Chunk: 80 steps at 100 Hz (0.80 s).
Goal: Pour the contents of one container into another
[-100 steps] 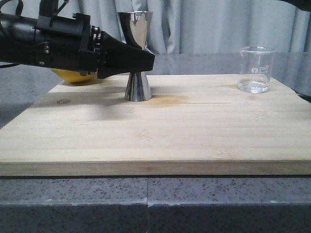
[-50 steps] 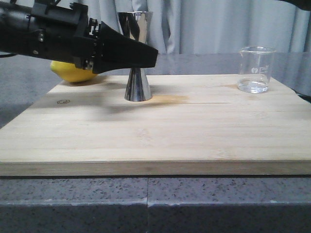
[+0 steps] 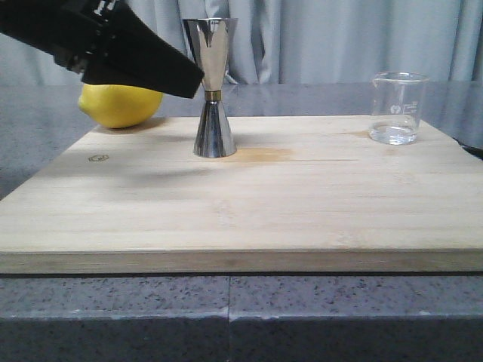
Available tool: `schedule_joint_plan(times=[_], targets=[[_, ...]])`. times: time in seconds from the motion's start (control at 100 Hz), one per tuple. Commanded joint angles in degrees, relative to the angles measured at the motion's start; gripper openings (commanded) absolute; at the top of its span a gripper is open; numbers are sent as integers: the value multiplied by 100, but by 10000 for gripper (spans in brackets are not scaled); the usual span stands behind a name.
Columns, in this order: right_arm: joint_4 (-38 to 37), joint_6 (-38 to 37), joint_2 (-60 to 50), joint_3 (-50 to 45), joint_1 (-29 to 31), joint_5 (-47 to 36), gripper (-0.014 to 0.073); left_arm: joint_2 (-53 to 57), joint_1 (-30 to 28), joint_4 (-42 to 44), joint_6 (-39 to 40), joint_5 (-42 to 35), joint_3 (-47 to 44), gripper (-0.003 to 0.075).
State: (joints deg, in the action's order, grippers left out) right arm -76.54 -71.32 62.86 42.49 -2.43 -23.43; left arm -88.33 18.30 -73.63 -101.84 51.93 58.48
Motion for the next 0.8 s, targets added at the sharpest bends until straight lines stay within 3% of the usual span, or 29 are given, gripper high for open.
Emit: schedule_joint_plan(times=[0.0, 0.18, 0.56, 0.79], targets=[[-1095, -1078, -139, 322, 37, -129, 586, 563, -11, 354, 646, -111, 152, 570], [-3020, -3004, -139, 536, 37, -237, 586, 1269, -11, 1767, 2018, -481, 152, 569], [-3004, -3356, -324, 563, 37, -555, 584, 2659, -11, 4832, 5367, -778, 152, 568], [-3004, -3663, -942, 552, 37, -254, 584, 3218, -243, 6788, 8399, -703, 152, 568]])
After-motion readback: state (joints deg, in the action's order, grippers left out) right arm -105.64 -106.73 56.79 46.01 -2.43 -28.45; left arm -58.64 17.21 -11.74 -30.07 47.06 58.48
